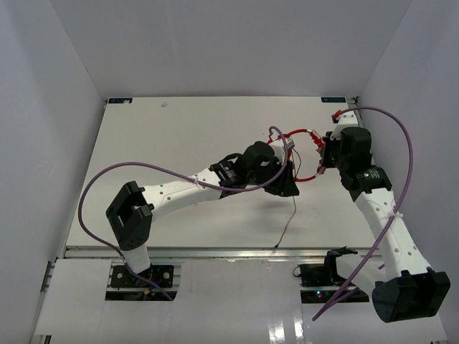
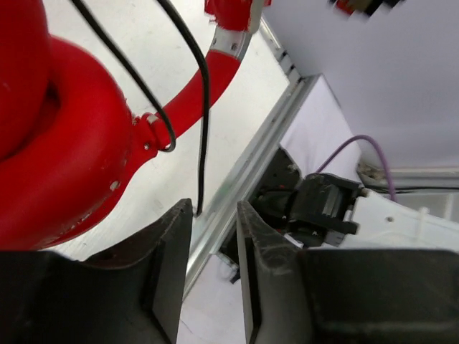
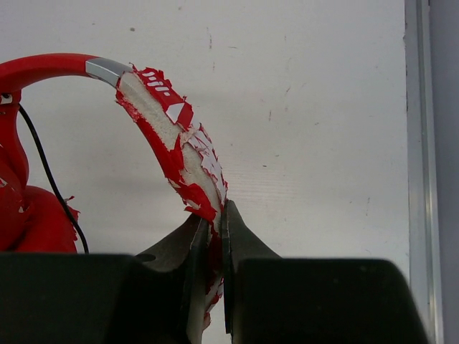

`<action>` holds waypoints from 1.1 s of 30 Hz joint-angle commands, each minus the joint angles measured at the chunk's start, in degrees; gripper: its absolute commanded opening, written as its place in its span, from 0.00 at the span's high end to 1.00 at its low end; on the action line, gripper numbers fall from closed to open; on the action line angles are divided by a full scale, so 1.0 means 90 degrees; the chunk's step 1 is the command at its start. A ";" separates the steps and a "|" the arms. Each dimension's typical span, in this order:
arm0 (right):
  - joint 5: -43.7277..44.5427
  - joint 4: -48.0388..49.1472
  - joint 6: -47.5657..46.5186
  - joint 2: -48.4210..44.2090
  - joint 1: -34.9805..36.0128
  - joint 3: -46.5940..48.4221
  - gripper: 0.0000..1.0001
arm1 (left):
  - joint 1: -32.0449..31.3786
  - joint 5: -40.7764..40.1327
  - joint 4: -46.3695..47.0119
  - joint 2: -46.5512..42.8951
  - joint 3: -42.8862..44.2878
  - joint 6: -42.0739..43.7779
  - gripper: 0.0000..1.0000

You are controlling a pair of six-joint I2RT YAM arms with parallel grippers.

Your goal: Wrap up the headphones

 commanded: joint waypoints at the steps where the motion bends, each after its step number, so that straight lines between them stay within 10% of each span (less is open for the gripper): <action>1: -0.0829 0.0228 0.0826 -0.0110 -0.0240 0.0607 0.92 | -0.0474 -0.1179 0.1059 -0.0848 -0.0638 0.0644 0.53; 19: -0.2448 -0.0478 0.0846 -0.0175 -0.0649 0.1258 0.92 | -0.1603 -0.2445 0.6452 -0.2145 -0.5882 0.4026 0.29; 33: -0.3288 -0.0691 0.0791 -0.0282 -0.0786 0.1224 0.92 | -0.1446 -0.2552 0.8807 0.0266 -0.5274 0.5039 0.27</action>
